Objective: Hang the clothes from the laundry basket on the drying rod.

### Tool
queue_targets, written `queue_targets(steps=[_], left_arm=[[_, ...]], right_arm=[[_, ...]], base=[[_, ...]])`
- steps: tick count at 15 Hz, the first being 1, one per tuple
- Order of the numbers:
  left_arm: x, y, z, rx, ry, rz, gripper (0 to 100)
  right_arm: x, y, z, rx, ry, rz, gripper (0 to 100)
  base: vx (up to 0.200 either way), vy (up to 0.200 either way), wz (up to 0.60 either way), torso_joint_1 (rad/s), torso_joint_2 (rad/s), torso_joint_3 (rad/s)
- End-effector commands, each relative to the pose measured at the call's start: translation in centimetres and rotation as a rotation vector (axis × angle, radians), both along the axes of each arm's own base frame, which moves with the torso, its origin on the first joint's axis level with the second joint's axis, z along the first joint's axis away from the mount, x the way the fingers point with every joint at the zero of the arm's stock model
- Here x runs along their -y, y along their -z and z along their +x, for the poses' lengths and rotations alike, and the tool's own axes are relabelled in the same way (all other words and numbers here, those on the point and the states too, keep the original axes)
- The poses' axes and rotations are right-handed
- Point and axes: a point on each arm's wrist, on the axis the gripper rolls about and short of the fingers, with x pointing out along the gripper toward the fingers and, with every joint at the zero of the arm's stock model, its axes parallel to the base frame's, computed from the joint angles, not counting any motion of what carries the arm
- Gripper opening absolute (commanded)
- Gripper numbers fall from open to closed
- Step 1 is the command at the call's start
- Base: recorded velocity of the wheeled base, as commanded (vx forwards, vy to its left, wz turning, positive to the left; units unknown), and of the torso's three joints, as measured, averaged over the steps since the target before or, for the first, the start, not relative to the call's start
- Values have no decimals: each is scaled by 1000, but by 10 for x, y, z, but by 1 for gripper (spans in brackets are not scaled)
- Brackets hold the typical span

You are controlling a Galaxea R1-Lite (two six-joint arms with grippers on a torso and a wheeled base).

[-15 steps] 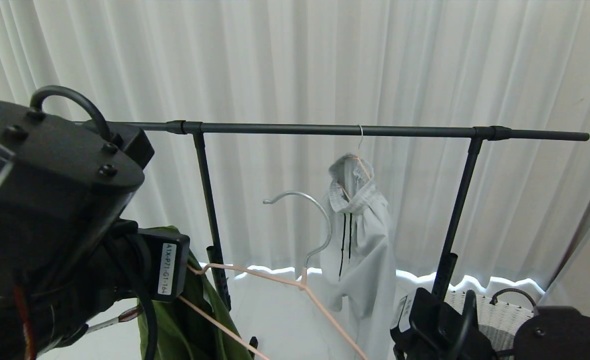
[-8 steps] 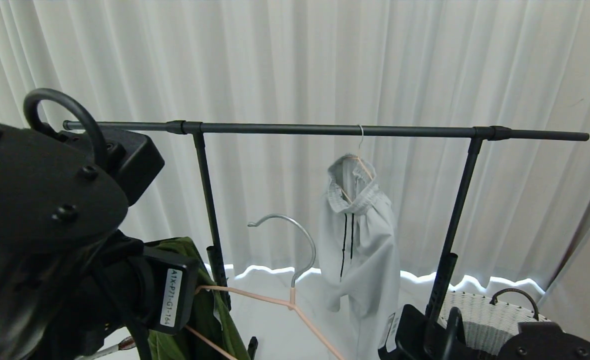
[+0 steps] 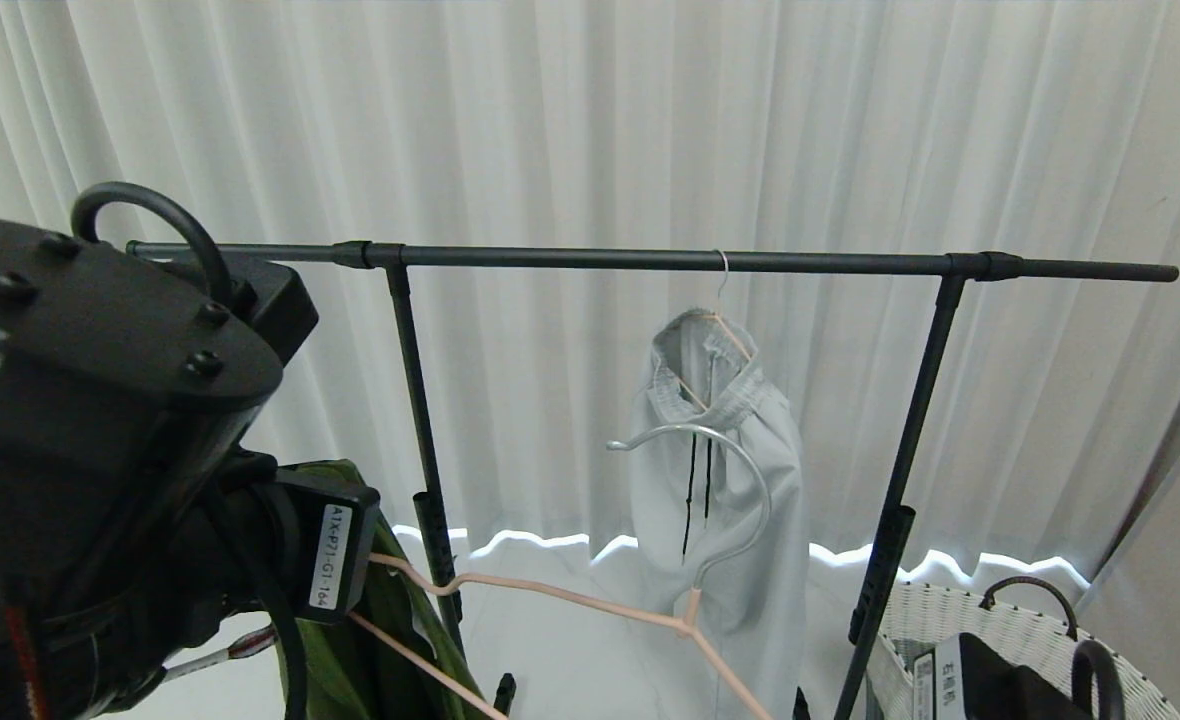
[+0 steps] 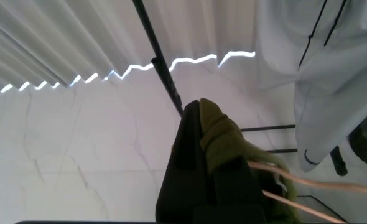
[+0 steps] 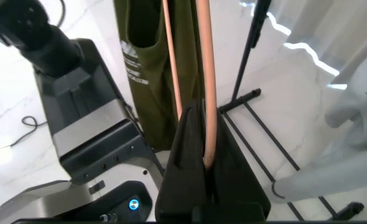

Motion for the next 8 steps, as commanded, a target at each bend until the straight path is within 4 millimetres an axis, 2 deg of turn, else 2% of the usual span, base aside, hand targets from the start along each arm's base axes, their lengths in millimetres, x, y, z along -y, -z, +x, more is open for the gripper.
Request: queue_targets(steps=[1,3,8], left_arm=[[5,2,1,-6,10,10,0],[14,2,-9,-6,78,9,0],[21,-3,-20,3,143,-11,0]], right_arm=[[3,-5,-2,4,-13,24,0],[-4,-2,-4,-19,-74,12,0],[-22,8,1,-69,-56,-25,0]], base=[[0,0,0,0,0,0],[0,0,0,0,0,0],[0,0,0,0,0,0]])
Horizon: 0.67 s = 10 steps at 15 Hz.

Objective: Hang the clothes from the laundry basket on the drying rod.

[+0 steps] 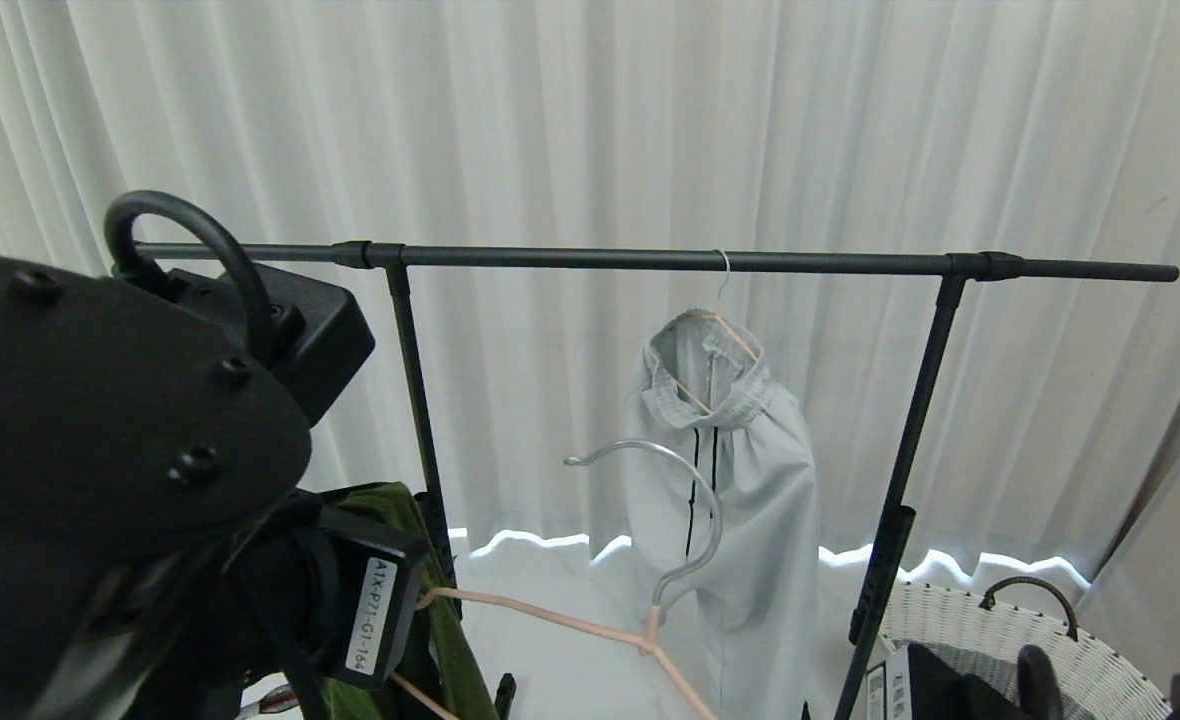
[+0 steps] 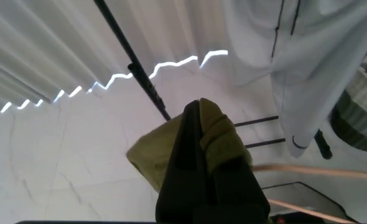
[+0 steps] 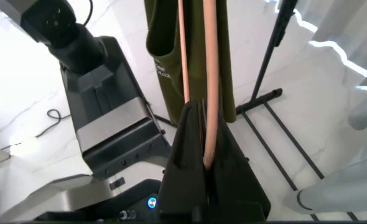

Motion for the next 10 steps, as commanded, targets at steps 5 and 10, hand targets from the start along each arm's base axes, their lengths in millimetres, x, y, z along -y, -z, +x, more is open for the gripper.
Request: queue_targets(steps=[5,10], left_arm=[[8,-4,-11,6,71,-20,0],[15,-6,-17,17,111,-45,0]], right_arm=[[-27,10,5,-38,6,-40,0],[-45,9,8,-124,48,-6,0]], base=[[0,0,0,0,0,0],[0,0,0,0,0,0]])
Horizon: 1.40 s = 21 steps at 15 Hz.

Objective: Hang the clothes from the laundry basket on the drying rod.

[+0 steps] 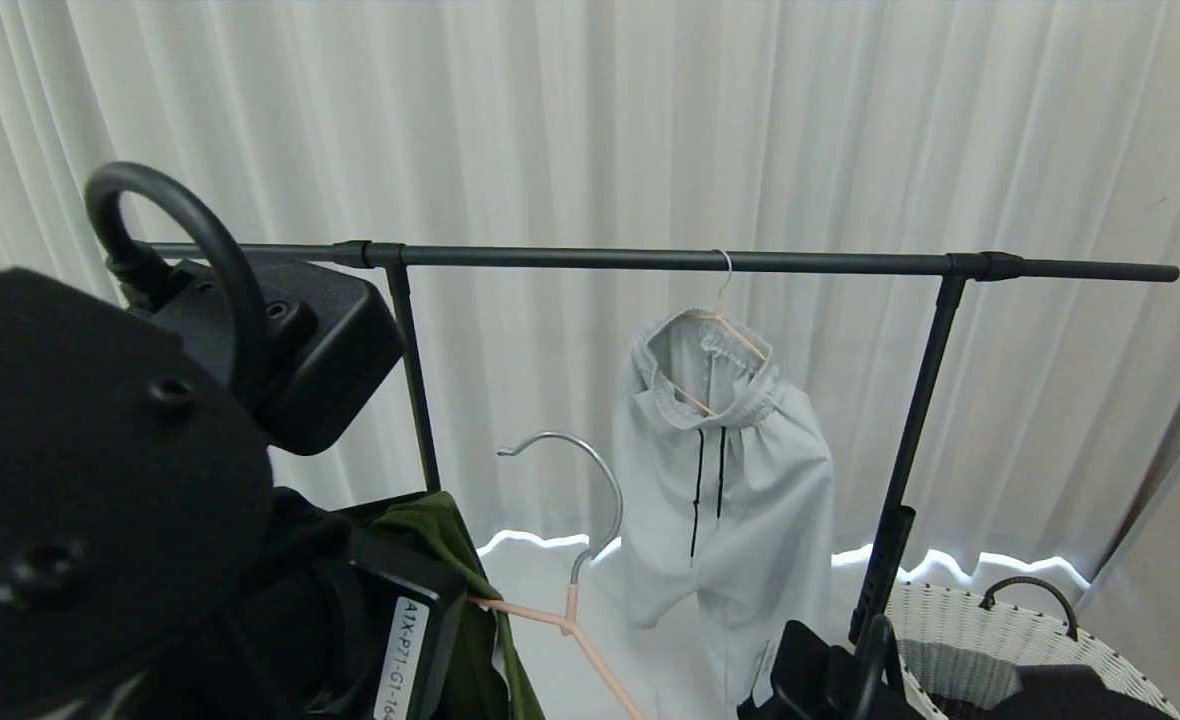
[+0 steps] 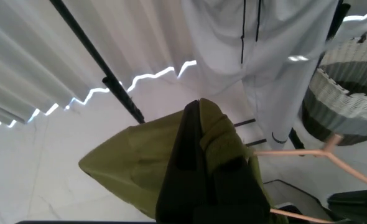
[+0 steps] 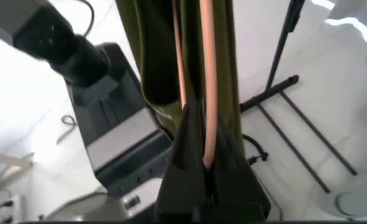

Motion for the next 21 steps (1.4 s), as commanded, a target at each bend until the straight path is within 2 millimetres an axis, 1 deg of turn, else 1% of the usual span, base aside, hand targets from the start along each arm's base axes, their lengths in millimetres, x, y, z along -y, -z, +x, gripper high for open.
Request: queue_targets(steps=[1,2,4,6,8,11,16,19,20,21], left_arm=[[2,0,-4,-1,20,1,0],[2,0,-4,-1,23,1,0],[3,1,-5,-6,35,-1,0],[2,0,-6,-12,45,-10,0],[-2,-1,-7,-11,46,-13,0],[-7,6,-9,-19,45,9,0],[-7,12,-12,-23,56,32,0],[-6,12,-13,-21,60,34,0],[-7,12,-13,-21,62,33,100],[-7,11,-15,-19,68,28,100]], right_arm=[[-12,0,3,-19,12,7,0],[-14,0,4,-24,18,10,0],[-27,-2,8,-23,49,22,0],[-30,-2,9,-14,74,26,0],[-28,-5,11,-5,106,35,0],[-19,-17,13,10,128,73,0],[-12,-30,11,41,123,115,0],[-7,-38,9,62,115,140,0],[-6,-40,9,64,115,148,0],[-5,-41,9,69,114,151,0]], base=[[0,0,0,0,0,0],[0,0,0,0,0,0],[0,0,0,0,0,0],[0,0,0,0,0,0],[0,0,0,0,0,0],[0,0,0,0,0,0],[0,0,0,0,0,0],[0,0,0,0,0,0],[0,0,0,0,0,0],[0,0,0,0,0,0]])
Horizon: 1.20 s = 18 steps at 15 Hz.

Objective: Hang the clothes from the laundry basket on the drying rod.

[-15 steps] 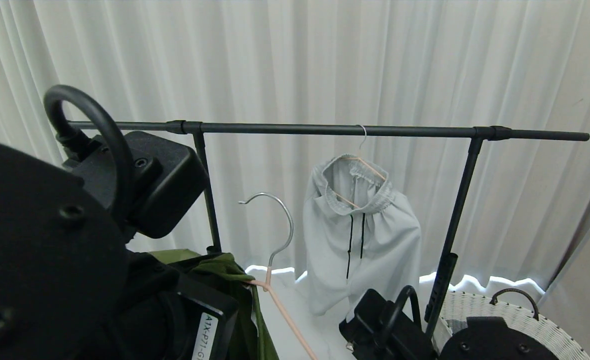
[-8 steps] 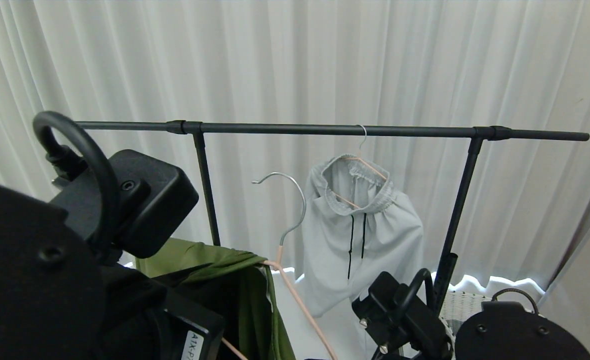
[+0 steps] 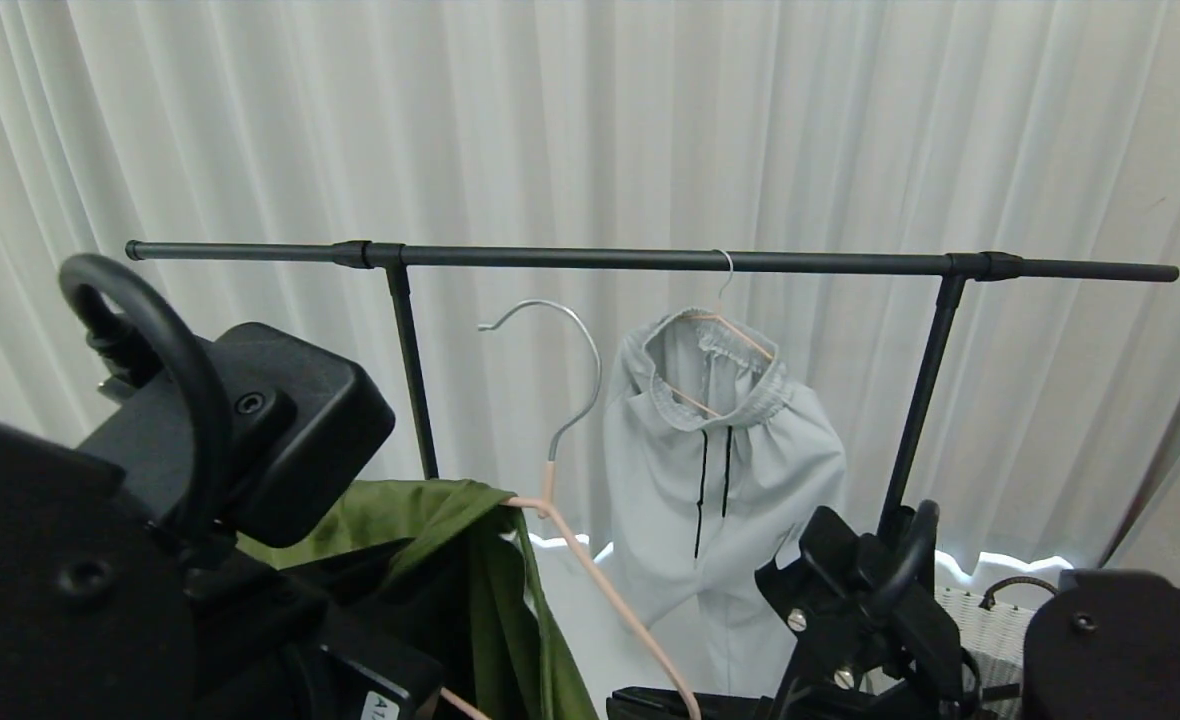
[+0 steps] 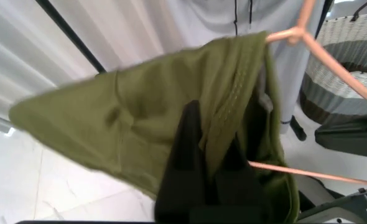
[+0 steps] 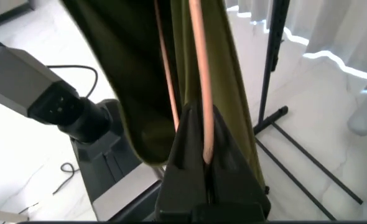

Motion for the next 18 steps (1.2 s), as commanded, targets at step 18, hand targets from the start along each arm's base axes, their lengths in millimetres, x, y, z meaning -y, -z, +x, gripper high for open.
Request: queue_targets(steps=[18], left_arm=[[-65,-5,-30,77,133,-11,100]], right_arm=[[51,-5,-9,152,4,38,0]], base=[[0,0,0,0,0,0]])
